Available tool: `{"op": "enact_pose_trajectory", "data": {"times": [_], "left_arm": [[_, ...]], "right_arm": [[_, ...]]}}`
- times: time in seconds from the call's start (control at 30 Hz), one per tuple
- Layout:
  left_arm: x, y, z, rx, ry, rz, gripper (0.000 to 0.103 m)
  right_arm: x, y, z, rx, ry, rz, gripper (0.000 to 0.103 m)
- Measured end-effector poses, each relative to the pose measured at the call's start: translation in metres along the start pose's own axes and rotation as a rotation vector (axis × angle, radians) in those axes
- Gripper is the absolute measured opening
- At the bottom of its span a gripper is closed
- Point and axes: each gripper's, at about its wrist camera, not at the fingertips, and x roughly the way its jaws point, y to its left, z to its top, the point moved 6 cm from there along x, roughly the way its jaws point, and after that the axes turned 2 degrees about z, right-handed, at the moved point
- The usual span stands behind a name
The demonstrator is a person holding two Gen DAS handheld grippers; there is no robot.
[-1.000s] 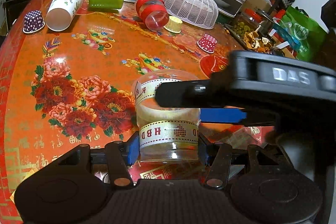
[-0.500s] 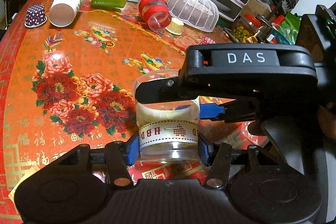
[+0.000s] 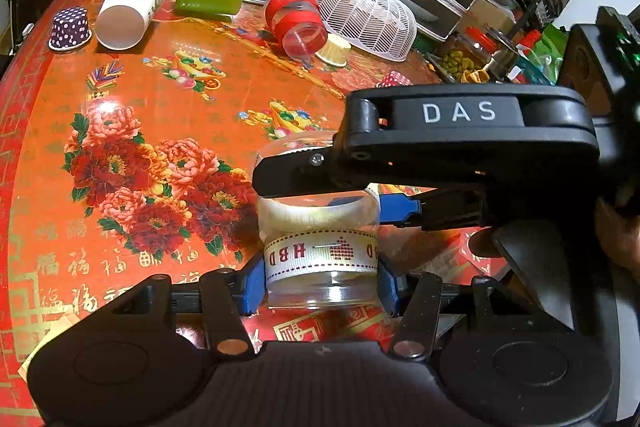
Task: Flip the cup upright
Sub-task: 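Open the left tool and pull it away from the cup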
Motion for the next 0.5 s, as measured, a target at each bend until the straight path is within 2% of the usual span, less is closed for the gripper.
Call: {"op": "enact_pose_trajectory", "data": {"times": [0.2, 0.23, 0.27, 0.33, 0.43, 0.5], "left_arm": [[-0.001, -0.002, -0.002, 0.01, -0.001, 0.001, 0.062], [-0.002, -0.002, -0.002, 0.012, -0.002, -0.005, 0.071], [-0.002, -0.003, -0.003, 0.02, -0.003, -0.017, 0.089], [-0.005, -0.004, -0.007, 0.036, -0.001, -0.025, 0.1], [-0.018, 0.001, -0.019, 0.1, -0.016, 0.021, 0.1], [-0.036, 0.013, -0.026, 0.099, -0.04, 0.035, 0.1]], "right_arm": [[-0.002, 0.001, -0.002, -0.028, -0.022, 0.004, 0.068], [-0.003, 0.001, -0.002, -0.029, -0.024, 0.003, 0.068], [-0.003, 0.0, -0.002, -0.031, -0.027, -0.005, 0.068], [-0.003, -0.003, -0.002, -0.02, -0.024, 0.005, 0.068], [-0.005, -0.006, -0.002, -0.014, -0.03, 0.013, 0.068], [-0.008, -0.006, -0.003, -0.017, -0.043, 0.026, 0.068]]}}
